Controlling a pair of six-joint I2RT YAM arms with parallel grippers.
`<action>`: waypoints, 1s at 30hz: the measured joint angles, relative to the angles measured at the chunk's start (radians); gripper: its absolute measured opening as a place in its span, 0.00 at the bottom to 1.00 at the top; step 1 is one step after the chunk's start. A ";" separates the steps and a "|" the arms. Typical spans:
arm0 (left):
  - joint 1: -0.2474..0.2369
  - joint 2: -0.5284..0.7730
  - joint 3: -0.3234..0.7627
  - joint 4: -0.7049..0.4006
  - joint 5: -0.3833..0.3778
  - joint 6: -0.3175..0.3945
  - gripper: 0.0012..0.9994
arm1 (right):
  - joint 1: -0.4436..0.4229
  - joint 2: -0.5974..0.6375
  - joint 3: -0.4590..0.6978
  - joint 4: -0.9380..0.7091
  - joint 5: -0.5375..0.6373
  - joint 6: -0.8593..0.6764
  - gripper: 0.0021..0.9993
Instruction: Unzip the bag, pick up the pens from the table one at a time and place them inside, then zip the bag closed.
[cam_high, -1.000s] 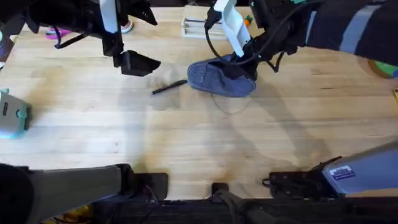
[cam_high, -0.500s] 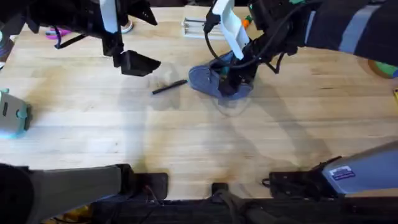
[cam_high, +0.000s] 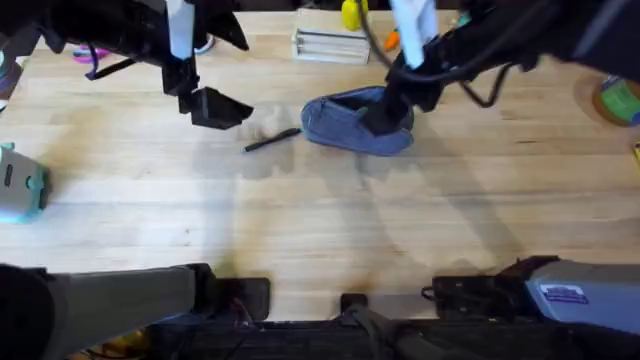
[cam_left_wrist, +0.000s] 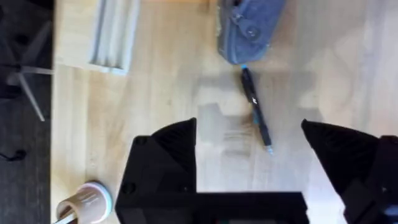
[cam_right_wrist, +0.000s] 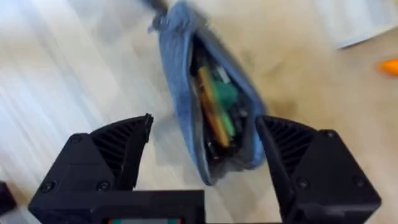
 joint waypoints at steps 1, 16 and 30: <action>-0.010 0.000 0.000 -0.014 -0.021 0.000 0.99 | -0.008 -0.036 0.008 -0.002 0.000 0.004 1.00; -0.205 0.034 0.000 -0.115 -0.273 -0.174 0.99 | -0.196 -0.493 0.051 -0.013 -0.001 0.056 1.00; -0.213 0.336 0.000 0.054 -0.401 -0.405 1.00 | -0.233 -0.563 0.051 -0.021 -0.001 0.071 1.00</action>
